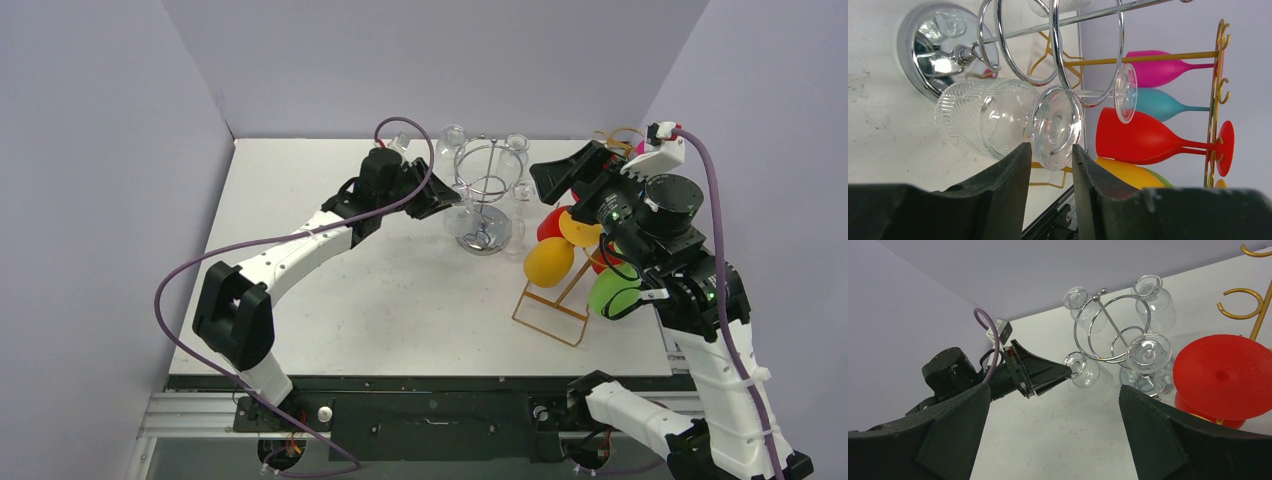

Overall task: Take the wine glass off the wine glass rack
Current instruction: Pick up the wine glass from the wine rack.

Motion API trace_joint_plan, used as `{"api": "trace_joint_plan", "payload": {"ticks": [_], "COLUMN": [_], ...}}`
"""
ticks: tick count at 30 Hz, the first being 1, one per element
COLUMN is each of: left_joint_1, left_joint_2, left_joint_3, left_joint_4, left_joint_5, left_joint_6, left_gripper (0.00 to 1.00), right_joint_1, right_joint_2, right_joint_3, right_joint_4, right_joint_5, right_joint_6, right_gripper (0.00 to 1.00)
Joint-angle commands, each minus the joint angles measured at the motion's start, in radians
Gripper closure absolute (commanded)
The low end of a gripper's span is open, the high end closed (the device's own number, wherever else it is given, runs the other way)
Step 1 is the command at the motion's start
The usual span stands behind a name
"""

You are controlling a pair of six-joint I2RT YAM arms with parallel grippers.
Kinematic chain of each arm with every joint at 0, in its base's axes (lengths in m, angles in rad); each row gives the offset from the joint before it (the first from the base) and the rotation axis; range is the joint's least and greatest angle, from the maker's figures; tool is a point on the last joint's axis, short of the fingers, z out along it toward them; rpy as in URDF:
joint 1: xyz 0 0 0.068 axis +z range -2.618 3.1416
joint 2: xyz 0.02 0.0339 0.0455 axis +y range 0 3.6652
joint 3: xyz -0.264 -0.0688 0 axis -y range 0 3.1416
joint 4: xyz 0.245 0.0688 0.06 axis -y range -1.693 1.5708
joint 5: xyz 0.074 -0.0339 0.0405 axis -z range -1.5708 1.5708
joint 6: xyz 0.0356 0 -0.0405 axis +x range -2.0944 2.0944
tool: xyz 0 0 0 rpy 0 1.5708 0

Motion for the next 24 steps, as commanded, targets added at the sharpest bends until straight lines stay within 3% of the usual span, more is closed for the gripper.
{"api": "trace_joint_plan", "payload": {"ticks": [1,13,24], "left_joint_1": [0.005,0.006,0.008], "left_joint_2": [0.003,-0.028,-0.068], "left_joint_3": [-0.002,-0.026,-0.065], "left_joint_4": [0.075,0.084,0.127], "left_joint_5": [0.025,0.038,0.054], "left_joint_6": [-0.015,-0.030,-0.043], "left_gripper": [0.70,0.88,0.93], "right_joint_1": [-0.005,-0.006,-0.005], "right_joint_2": [-0.013,-0.022,-0.023], "right_joint_3": [-0.013,-0.029,-0.046], "right_joint_4": [0.039,0.048,0.059], "right_joint_5": [0.015,0.022,0.025], "right_joint_6": [0.010,0.019,0.030], "right_gripper": [0.05,0.06,0.07]}}
